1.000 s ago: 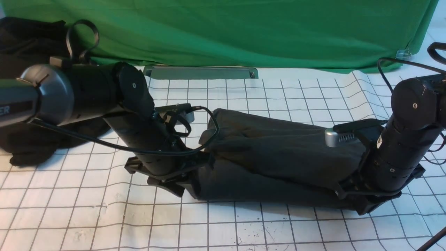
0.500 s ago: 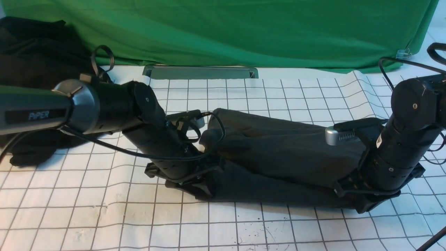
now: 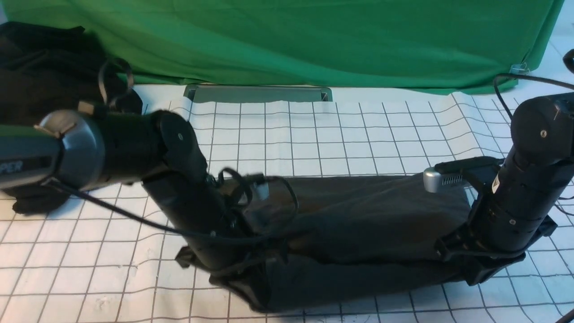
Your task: Fold a long-sleeved shirt over a white checkered tablecloth.
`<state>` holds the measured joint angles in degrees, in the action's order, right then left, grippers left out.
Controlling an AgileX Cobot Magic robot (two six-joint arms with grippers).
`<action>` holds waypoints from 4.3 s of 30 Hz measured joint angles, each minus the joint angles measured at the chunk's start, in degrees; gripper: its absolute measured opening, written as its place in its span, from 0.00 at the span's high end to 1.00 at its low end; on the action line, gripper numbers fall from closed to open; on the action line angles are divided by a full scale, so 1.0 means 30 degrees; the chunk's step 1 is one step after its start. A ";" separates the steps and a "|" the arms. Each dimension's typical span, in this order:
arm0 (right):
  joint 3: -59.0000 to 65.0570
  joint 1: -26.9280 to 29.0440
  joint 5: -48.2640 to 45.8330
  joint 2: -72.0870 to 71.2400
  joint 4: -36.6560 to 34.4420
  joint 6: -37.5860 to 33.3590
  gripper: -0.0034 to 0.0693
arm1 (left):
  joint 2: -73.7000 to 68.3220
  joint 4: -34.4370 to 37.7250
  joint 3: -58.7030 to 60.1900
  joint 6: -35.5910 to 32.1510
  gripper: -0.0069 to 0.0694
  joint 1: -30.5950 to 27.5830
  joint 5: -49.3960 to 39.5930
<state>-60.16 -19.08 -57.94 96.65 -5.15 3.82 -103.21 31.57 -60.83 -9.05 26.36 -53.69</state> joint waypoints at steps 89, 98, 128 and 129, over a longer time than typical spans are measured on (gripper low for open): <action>0.4948 -0.0094 0.1611 -3.1802 0.1616 -0.2356 0.95 | 0.8842 -0.5579 -0.0156 0.3878 0.90 0.0161 0.3569; 0.9368 -0.0094 0.9692 -2.8744 -0.3351 -0.6704 0.96 | 0.8842 -0.5597 -0.0156 0.3895 0.90 0.0161 0.3550; 1.1983 0.1727 1.3100 -2.8683 -0.3510 -0.7062 0.90 | 0.8842 -0.5694 -0.0156 0.3596 0.90 0.0161 0.3505; 1.2858 0.2241 1.3954 -2.9181 -0.3510 -0.7062 0.89 | 0.8842 -0.5713 -0.0156 0.3596 0.90 0.0161 0.3518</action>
<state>-21.58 -12.36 -16.08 9.10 -15.68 -17.37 -76.68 14.43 -61.30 1.74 26.84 -43.14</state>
